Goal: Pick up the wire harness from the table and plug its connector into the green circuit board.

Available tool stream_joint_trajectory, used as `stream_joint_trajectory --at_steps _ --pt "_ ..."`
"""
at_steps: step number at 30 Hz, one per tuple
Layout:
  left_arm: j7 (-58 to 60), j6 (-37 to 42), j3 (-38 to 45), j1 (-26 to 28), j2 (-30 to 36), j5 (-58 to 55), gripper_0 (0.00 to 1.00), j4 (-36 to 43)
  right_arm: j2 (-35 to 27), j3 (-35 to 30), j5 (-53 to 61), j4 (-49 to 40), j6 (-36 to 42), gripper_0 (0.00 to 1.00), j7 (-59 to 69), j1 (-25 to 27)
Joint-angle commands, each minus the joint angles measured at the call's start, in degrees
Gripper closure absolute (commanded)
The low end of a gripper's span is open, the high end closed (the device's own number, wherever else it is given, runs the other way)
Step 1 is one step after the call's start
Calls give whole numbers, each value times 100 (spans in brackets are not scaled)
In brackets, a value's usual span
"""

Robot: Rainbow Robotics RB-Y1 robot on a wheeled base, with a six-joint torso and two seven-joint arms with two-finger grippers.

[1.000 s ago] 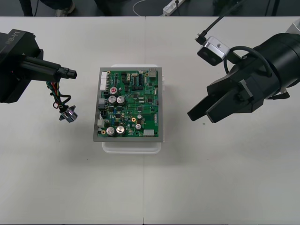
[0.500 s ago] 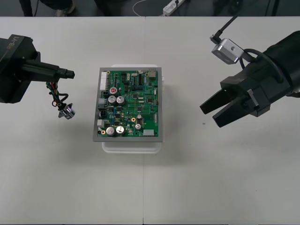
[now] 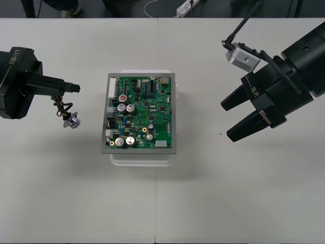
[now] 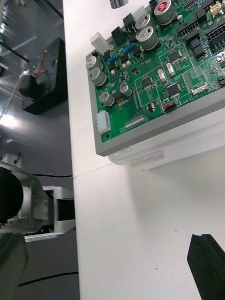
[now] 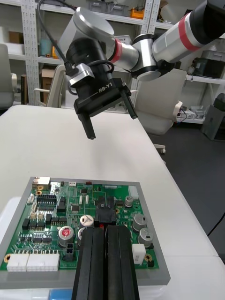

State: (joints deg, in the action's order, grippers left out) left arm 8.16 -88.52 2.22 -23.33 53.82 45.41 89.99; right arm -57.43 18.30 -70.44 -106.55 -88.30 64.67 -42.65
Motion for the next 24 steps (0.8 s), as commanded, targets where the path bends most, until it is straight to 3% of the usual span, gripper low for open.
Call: stream_joint_trajectory --at_steps 1,24 --pt "-262 -148 182 170 261 91 100 10 -31 -222 -234 -226 -56 0 -87 3" --pt "-991 -148 -371 320 235 30 100 -473 645 -925 -1341 -929 -56 0 -271 3"
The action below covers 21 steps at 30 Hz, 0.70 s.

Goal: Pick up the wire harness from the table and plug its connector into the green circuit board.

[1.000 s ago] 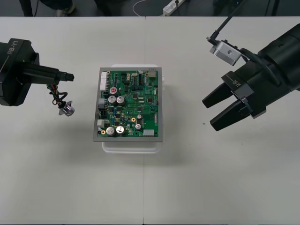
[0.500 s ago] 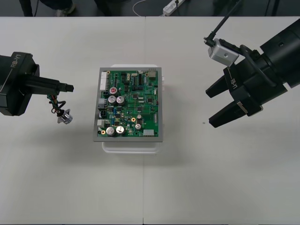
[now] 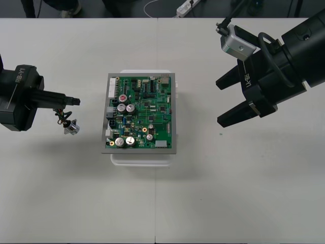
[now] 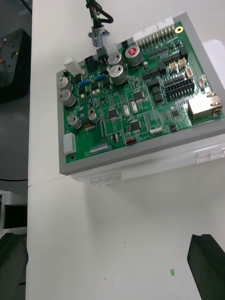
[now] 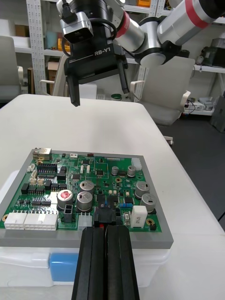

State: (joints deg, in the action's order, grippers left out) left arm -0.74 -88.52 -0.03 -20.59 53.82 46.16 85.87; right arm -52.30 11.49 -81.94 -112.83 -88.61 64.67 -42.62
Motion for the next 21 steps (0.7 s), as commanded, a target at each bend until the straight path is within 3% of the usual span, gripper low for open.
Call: stream_joint_trajectory --at_steps 1,21 --pt "-190 -148 -208 46 235 -46 100 -105 150 -253 -287 -397 -25 0 -288 0" --pt "-1209 -148 -718 -112 235 174 100 -799 756 -376 -867 -863 -43 0 -482 0"
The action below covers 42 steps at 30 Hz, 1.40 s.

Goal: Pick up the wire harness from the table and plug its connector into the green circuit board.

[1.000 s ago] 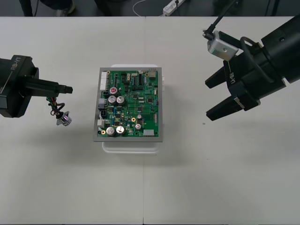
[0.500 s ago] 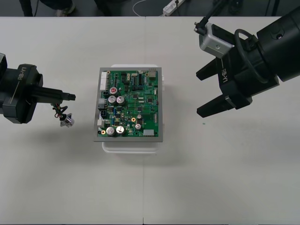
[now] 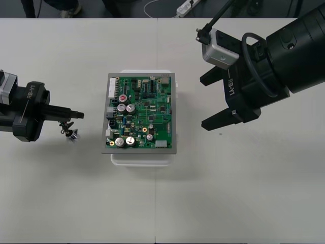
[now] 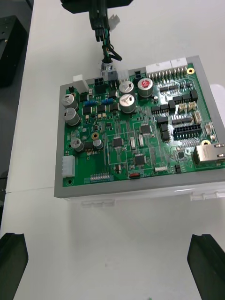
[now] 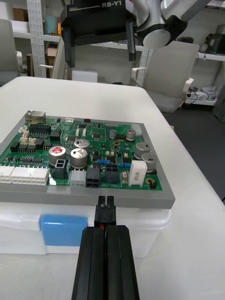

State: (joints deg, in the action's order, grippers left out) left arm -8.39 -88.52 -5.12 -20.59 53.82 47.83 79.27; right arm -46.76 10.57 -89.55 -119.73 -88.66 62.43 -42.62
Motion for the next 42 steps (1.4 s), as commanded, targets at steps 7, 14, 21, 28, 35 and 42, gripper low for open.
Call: stream_joint_trajectory --at_steps 7,14,21,28,35,42 --pt "-1121 -148 -710 -437 235 -151 100 -659 369 -345 -300 -411 -63 0 -337 8" --pt "-1314 -148 -877 -490 191 -397 100 -791 589 -600 -449 -648 -134 0 -311 -1" --pt "-1358 -148 -877 -490 -12 -529 100 -905 615 -626 -502 -727 -134 0 -258 8" --pt "-1446 -148 -877 -499 -73 -573 100 -966 685 -626 -599 -736 -134 0 -188 8" --pt "-1464 -148 -886 -490 -196 -678 100 -975 703 -600 -616 -815 -134 0 -38 -1" --pt "-1464 -148 -886 -525 -249 -731 100 -1010 694 -485 -502 -965 -134 0 515 -1"
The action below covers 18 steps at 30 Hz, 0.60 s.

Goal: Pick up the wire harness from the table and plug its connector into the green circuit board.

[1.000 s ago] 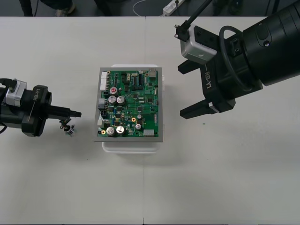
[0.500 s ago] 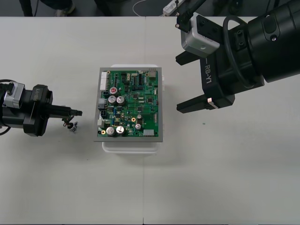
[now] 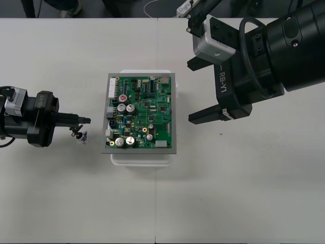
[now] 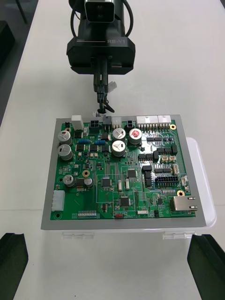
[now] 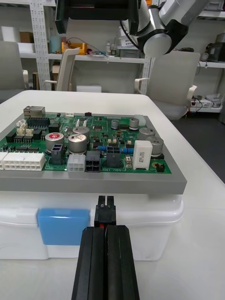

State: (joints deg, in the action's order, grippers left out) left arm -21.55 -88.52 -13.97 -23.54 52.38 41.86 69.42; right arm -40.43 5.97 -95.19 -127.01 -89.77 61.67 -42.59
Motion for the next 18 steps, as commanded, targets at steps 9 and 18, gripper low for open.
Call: stream_joint_trajectory --at_steps 9,18 --pt "-147 -148 0 -300 -114 -239 100 -166 -35 80 176 -342 -23 0 706 -3" --pt "-147 -148 8 -317 -176 -301 100 -166 -264 133 132 -614 -23 0 443 -3"
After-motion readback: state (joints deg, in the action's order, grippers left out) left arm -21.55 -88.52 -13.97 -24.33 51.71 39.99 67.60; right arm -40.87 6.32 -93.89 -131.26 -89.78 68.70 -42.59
